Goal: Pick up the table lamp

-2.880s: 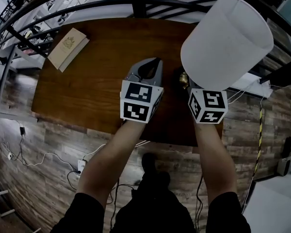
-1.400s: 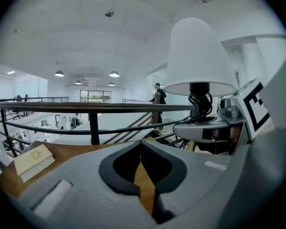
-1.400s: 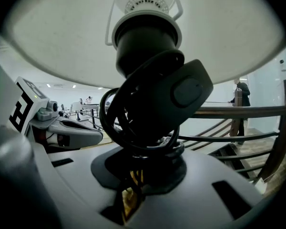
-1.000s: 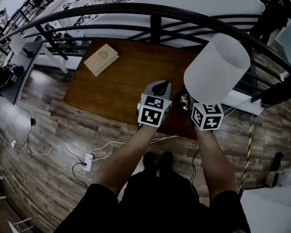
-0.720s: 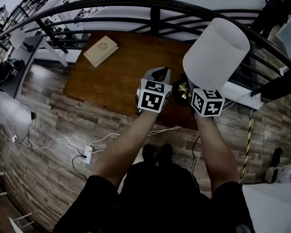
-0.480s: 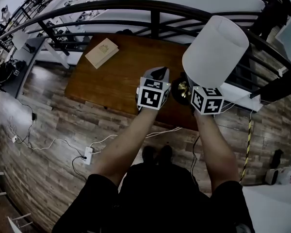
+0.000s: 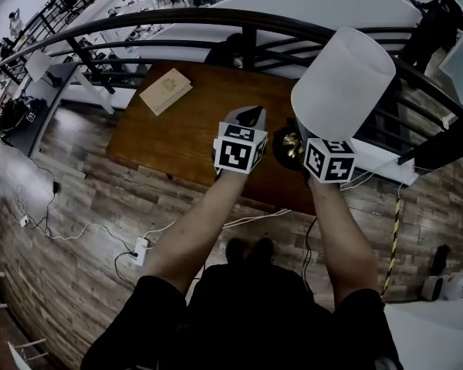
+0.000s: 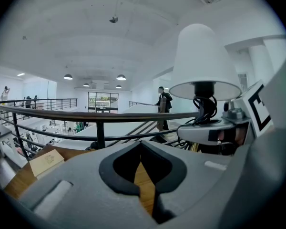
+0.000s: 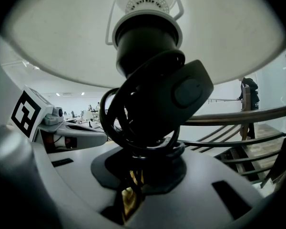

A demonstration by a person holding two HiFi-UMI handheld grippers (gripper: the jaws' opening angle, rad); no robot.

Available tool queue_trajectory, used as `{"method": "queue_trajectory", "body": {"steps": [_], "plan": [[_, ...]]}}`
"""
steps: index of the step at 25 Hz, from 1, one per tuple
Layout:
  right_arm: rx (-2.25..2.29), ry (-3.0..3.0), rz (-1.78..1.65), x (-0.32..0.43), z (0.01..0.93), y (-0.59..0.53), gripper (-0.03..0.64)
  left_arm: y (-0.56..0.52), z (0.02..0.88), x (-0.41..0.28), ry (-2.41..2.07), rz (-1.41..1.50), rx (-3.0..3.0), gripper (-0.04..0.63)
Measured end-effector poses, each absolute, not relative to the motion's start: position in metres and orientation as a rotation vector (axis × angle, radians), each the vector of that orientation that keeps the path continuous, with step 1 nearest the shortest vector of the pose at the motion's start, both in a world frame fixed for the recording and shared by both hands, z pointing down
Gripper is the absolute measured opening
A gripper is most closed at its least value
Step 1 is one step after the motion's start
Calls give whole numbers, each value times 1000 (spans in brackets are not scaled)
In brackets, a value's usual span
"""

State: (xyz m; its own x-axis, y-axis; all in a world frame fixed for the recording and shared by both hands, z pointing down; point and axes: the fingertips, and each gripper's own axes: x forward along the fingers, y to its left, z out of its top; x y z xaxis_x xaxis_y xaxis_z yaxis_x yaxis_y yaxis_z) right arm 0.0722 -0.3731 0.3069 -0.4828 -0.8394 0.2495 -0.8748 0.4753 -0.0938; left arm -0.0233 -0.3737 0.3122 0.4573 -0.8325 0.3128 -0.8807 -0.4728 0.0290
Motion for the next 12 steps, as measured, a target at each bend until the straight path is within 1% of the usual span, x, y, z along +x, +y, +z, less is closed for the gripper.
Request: {"method": "queue_trajectory", "body": {"steps": [5, 12], "plan": [[1483, -2560, 310, 74, 306, -375, 64, -376, 307, -20, -1517, 392, 2526, 8], [1463, -2569, 289, 74, 301, -375, 64, -378, 306, -32, -1543, 385, 2512, 8]]}}
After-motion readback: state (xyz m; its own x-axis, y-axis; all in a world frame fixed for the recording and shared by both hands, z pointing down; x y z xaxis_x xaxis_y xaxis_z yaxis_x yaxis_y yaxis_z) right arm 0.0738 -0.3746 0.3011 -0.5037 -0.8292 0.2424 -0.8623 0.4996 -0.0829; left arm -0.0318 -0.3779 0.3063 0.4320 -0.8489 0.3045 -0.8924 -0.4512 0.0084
